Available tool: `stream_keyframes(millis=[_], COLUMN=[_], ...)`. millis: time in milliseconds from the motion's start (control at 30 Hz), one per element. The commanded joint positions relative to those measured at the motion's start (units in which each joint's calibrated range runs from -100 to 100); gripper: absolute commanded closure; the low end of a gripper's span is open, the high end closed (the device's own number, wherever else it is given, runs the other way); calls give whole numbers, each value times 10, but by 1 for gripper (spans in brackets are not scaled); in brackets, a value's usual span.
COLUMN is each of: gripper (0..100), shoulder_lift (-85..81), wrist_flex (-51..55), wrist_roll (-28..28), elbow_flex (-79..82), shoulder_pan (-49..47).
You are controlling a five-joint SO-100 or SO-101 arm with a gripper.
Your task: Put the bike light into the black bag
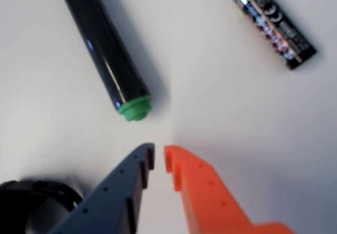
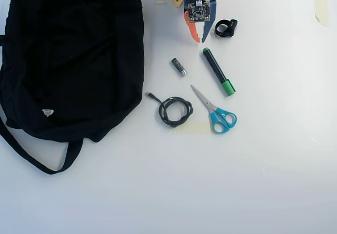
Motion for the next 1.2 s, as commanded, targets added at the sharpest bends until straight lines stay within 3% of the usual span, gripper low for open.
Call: stream_keyframes(millis=[0, 700, 933, 1167], gripper=[98, 98, 98, 98], shoulder_lift=[-11, -11, 2, 146], wrist_flex=[17, 13, -94, -311], wrist_roll=[2, 0, -3, -3], elbow_flex=[10, 7, -46, -159], shoulder_pan=[-1, -7, -4, -11])
